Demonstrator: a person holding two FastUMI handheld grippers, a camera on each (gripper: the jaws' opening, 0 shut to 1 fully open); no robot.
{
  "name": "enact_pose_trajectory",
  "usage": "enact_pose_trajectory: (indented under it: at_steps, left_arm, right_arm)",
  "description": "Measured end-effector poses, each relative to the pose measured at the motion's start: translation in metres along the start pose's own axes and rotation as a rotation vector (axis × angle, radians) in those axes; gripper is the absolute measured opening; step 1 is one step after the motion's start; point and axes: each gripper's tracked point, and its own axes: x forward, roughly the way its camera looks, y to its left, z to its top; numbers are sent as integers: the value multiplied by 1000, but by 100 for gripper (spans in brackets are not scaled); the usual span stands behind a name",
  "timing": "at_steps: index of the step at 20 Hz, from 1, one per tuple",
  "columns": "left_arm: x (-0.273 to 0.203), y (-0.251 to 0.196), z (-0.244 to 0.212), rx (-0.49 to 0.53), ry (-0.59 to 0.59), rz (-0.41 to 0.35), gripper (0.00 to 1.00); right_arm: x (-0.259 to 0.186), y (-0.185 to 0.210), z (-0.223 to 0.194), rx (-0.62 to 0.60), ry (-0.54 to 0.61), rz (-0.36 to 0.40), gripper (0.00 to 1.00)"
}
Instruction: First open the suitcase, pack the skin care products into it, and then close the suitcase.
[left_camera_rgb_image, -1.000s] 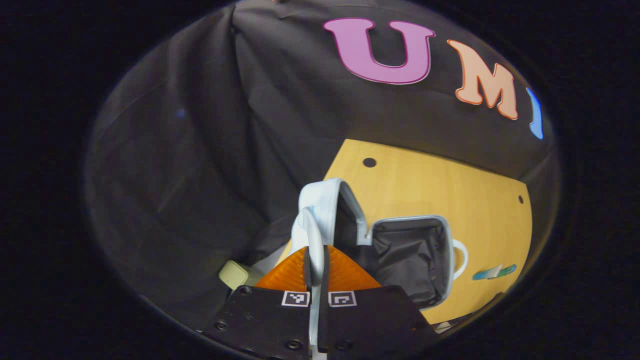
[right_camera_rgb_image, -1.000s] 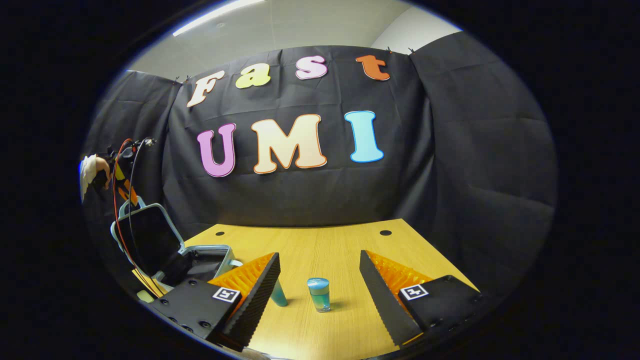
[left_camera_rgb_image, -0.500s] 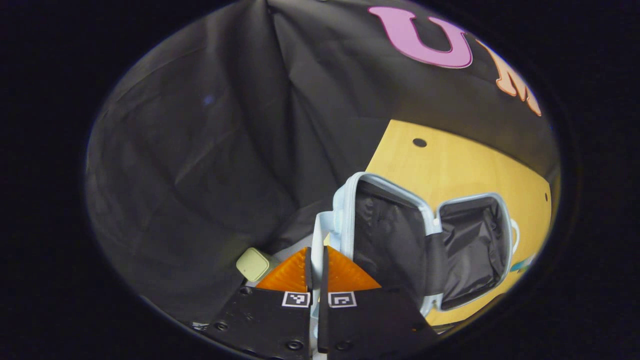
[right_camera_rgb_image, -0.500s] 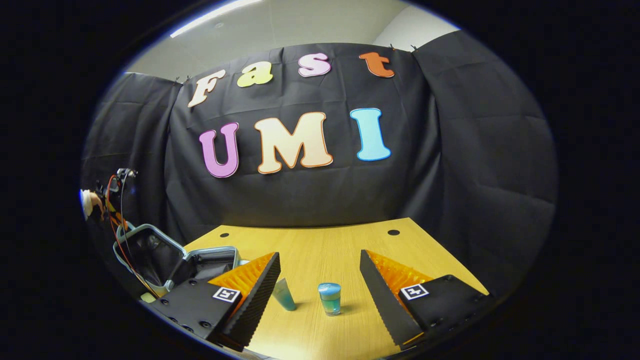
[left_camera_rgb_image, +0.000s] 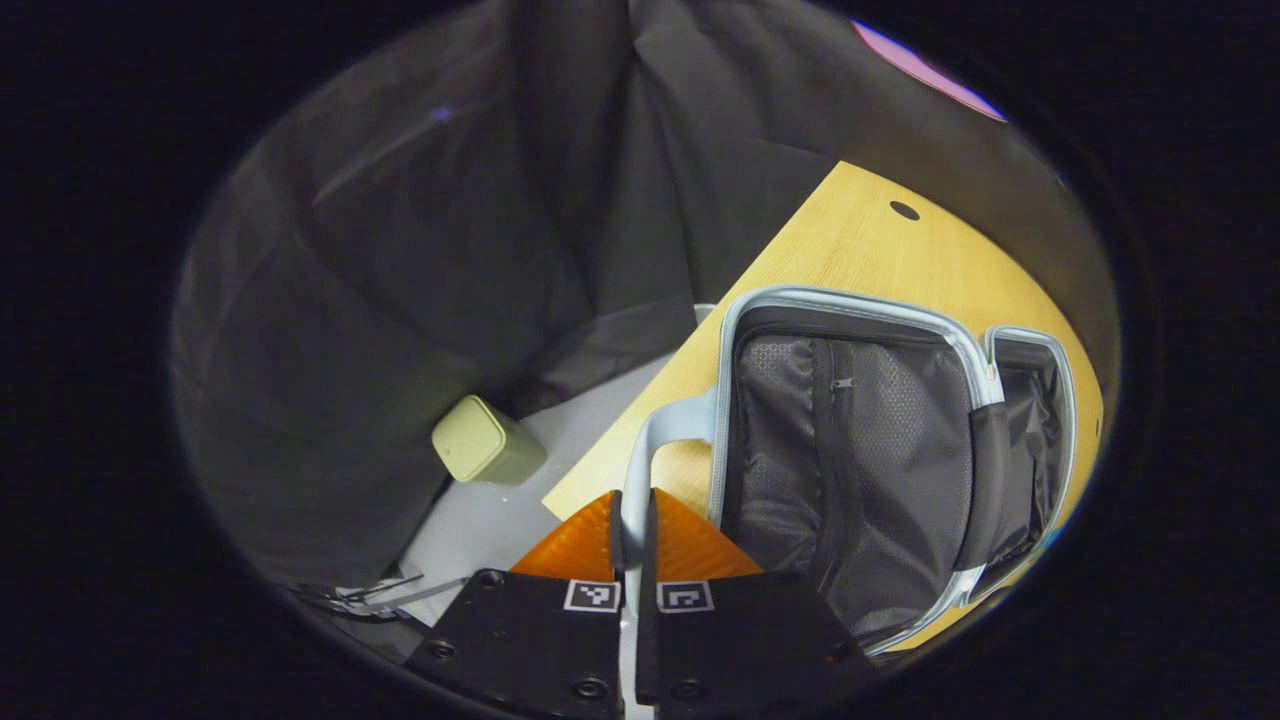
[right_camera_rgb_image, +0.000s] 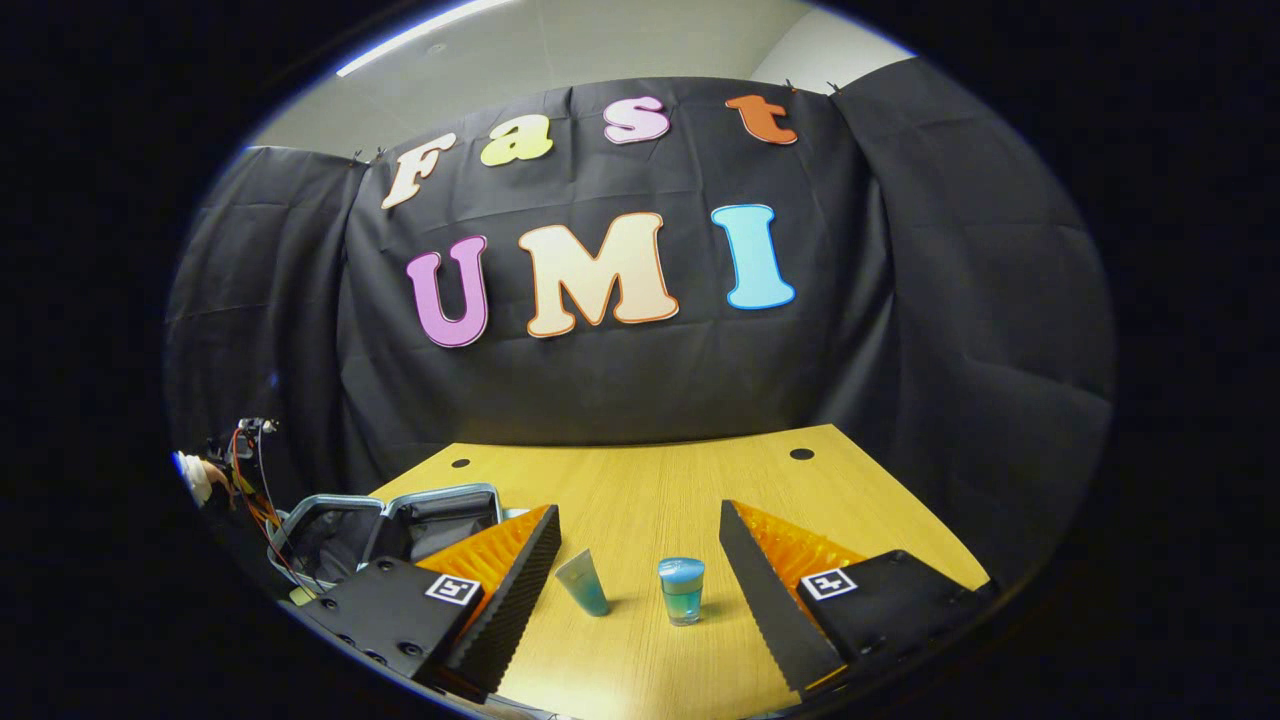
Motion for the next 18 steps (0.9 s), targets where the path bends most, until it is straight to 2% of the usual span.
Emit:
enact_pose_trajectory:
  at_steps: [4, 6, 7, 10, 11, 12, 15, 18]
  left_arm:
    - [7, -2, -6, -5, -7, 9, 3]
    - [-4, -11, 3, -4, -20, 0, 12]
    - [-10, -18, 7, 12, -46, -9, 30]
    - [-23, -21, 26, 111, -152, 69, 82]
    - [-43, -33, 25, 132, -183, 56, 99]
    - [-59, -49, 27, 156, -215, 30, 93]
    - [-109, -116, 26, 234, -316, -88, 95]
    - [-152, -209, -7, 343, -332, -262, 96]
  right_arm:
    - [-1, -3, -6, -10, 9, -4, 100]
    - [-3, -7, -9, -15, 18, -9, 100]
    - [-4, -9, -12, -14, 22, -12, 100]
    - [-2, -16, -17, -7, 30, -20, 100]
    - [-1, -18, -18, -7, 33, -22, 100]
    - [1, -19, -20, -9, 38, -22, 100]
    - [7, -23, -27, -24, 54, -13, 100]
    - [19, -24, -38, -37, 80, 7, 100]
